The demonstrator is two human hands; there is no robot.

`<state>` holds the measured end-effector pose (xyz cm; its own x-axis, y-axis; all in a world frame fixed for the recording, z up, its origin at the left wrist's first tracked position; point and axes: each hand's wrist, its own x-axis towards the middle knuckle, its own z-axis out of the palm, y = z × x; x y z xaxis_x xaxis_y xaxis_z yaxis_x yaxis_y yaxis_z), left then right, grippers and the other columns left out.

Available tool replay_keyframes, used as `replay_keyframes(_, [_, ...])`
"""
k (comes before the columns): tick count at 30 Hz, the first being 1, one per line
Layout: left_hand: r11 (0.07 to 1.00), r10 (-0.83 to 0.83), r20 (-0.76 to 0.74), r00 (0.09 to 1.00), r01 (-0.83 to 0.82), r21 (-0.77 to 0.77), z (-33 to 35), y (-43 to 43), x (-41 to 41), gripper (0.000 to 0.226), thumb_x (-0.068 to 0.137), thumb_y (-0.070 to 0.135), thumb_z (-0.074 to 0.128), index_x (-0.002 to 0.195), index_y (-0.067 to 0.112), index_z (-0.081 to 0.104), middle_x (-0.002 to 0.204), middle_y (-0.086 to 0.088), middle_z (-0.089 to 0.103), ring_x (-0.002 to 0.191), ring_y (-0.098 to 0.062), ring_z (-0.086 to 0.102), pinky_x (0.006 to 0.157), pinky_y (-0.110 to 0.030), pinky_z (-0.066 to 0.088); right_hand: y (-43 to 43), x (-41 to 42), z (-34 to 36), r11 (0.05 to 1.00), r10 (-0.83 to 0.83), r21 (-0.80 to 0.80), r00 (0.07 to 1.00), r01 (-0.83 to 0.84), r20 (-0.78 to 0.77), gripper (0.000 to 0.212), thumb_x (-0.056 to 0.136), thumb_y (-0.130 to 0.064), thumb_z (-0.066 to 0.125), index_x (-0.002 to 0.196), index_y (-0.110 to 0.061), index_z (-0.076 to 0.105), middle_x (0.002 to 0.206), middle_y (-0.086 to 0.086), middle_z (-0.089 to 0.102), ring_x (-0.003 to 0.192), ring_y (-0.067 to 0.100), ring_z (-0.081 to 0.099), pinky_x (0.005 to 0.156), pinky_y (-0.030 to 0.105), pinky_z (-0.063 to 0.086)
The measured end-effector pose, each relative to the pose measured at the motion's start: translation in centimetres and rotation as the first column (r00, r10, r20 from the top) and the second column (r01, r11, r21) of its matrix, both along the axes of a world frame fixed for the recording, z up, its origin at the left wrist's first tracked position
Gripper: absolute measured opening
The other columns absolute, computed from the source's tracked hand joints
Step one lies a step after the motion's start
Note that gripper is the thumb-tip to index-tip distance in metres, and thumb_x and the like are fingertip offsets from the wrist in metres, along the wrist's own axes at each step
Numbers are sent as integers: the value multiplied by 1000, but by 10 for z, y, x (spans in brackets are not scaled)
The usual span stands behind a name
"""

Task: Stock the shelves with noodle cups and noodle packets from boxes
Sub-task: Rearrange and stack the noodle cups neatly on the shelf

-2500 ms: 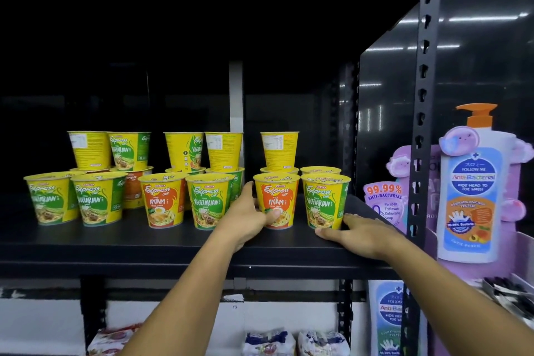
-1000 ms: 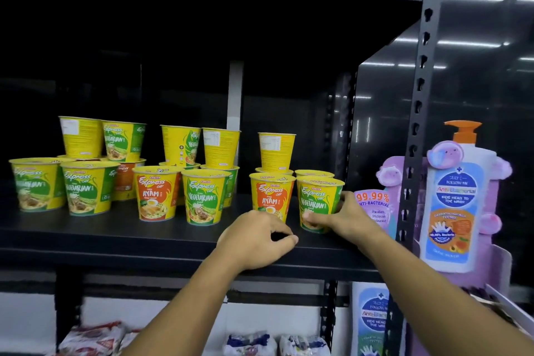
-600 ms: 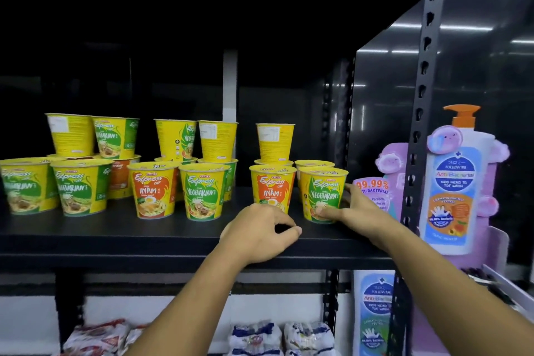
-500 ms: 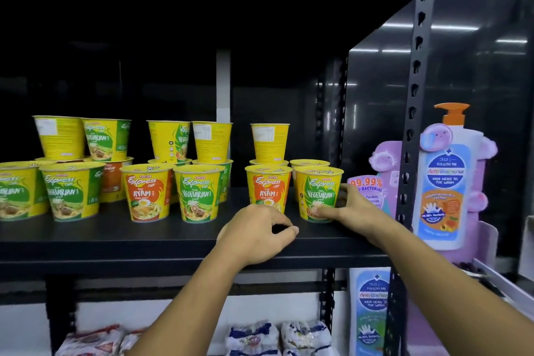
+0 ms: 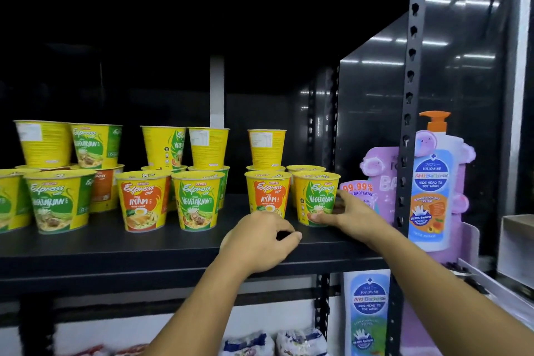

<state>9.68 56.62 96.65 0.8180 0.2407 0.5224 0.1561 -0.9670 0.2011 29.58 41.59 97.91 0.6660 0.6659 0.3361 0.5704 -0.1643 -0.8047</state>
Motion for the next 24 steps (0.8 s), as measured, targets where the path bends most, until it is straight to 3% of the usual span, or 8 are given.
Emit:
replay_keyframes(13, [1000, 11, 0, 1000, -11, 11, 3, -6, -2, 41, 97, 59, 49, 115, 34, 76, 112, 17, 71, 102, -6, 60, 86, -39, 57, -4, -4, 1, 1000, -19, -22, 999, 20, 45, 84, 66, -58, 89, 136, -35, 51, 125, -14, 67, 114, 8, 64, 108, 46, 48])
replay_keyframes(24, [999, 37, 9, 999, -37, 4, 0, -4, 0, 43, 94, 63, 47, 116, 38, 75, 114, 22, 70, 105, -2, 59, 89, -37, 55, -2, -5, 2, 1000, -17, -25, 999, 18, 51, 76, 71, -53, 89, 133, -34, 49, 130, -12, 65, 118, 10, 61, 108, 44, 47])
